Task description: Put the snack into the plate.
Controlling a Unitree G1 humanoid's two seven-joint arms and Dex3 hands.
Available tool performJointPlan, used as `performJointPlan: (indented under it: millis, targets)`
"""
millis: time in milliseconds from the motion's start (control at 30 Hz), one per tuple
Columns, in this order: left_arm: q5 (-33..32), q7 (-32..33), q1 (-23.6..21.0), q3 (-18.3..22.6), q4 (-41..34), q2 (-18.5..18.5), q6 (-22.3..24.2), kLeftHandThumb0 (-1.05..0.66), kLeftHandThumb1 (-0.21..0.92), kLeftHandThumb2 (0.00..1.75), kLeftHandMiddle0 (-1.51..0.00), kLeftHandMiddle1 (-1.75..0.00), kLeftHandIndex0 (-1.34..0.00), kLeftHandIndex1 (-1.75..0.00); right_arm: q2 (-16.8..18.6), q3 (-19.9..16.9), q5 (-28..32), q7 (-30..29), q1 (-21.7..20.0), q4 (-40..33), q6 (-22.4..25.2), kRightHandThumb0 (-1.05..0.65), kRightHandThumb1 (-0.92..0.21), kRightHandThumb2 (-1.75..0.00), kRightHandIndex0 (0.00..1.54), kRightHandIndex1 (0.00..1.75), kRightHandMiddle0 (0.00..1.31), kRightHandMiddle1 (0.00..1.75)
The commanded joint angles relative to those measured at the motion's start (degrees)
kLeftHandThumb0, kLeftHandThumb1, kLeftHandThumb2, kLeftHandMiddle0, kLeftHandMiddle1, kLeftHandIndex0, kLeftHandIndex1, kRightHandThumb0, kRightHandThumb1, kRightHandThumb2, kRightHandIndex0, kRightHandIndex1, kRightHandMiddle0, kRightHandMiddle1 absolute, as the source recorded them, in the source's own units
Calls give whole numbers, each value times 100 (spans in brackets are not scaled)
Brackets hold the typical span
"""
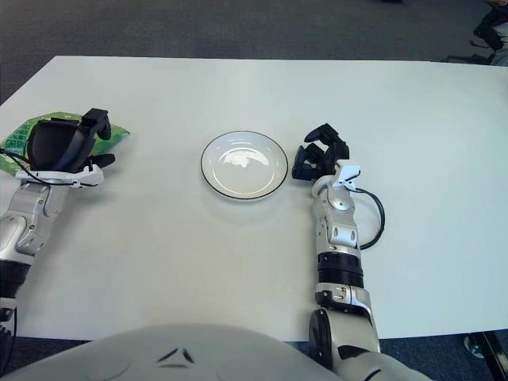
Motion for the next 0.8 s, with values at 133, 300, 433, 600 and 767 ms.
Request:
performJointPlan:
  millis: [133,300,433,600,767]
  targets:
    - [349,-403,154,-48,-473,221,436,-44,46,112,-60,-175,-49,-174,27,22,-10,78,432,370,181,-1,7,-175,89,175,69,172]
    - [562,-610,207,-100,-639,309,603,-42,55,101,-45,-175,-43,-174,8,28,-11,107,419,400,185,-1,7,-175,89,175,70,172]
    - [650,-806,289,-70,-845,425,661,-40,61,94,-40,-175,-39,-174,-10,37,-3,134,407,433,178,-1,7,-175,89,175,69,172]
    - [680,-1149,581,114,-1622,490,728,-39,67,86,-44,-175,-34,-175,-32,46,4,183,399,450,197,-1,6,-175,89,175,68,174]
    - [856,-1584,844,179,-2458,334,948,-38,72,79,-58,-175,-31,-174,-51,53,2,202,377,475,220,-1,6,-175,88,175,68,174]
